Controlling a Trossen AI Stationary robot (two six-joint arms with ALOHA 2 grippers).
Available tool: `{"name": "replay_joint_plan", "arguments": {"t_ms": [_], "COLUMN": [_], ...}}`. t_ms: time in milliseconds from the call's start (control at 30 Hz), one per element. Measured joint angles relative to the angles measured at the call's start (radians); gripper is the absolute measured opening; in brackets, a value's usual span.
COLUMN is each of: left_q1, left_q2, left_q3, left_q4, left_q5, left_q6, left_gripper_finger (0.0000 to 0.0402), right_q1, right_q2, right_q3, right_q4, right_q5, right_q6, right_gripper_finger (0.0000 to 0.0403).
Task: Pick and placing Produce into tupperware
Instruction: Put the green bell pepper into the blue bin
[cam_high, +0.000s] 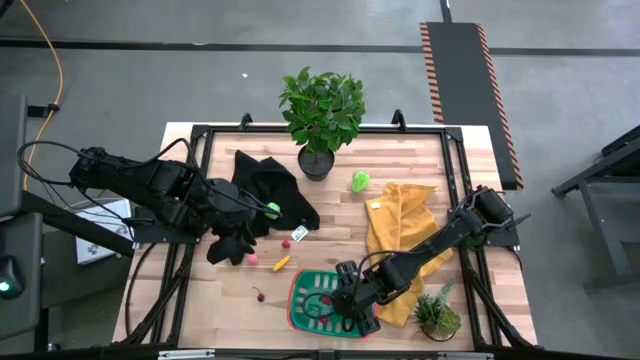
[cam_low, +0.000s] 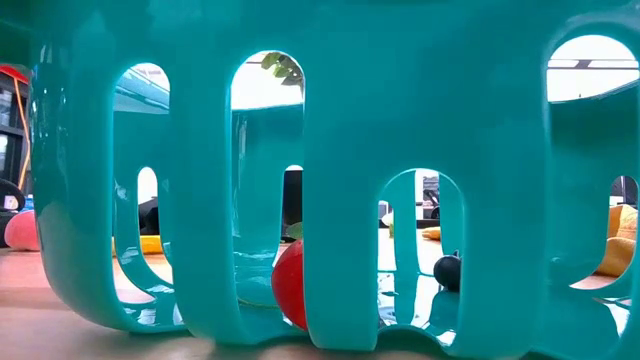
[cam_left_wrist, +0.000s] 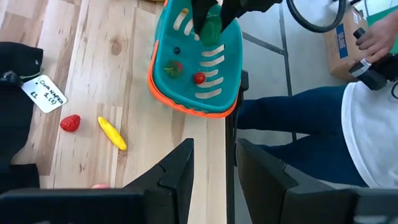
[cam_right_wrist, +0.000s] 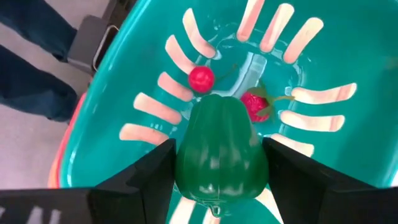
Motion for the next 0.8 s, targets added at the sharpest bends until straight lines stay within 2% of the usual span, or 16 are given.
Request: {"name": "replay_joint_plan", "arguments": {"t_ms": [800], "left_q1": [0.000], "left_q2": [0.000], "left_q3": [0.000], "left_q4": [0.000], "left_q5": [-0.033], "left_q6": [-0.002], "left_gripper_finger": [0.0111], "right_q1": [0.013], "right_q2": [0.058], "right_q3": [0.000], "right_q4": [-0.015], "right_q5": [0.036], "right_q6": [-0.012], "right_gripper_finger": [0.0212]}}
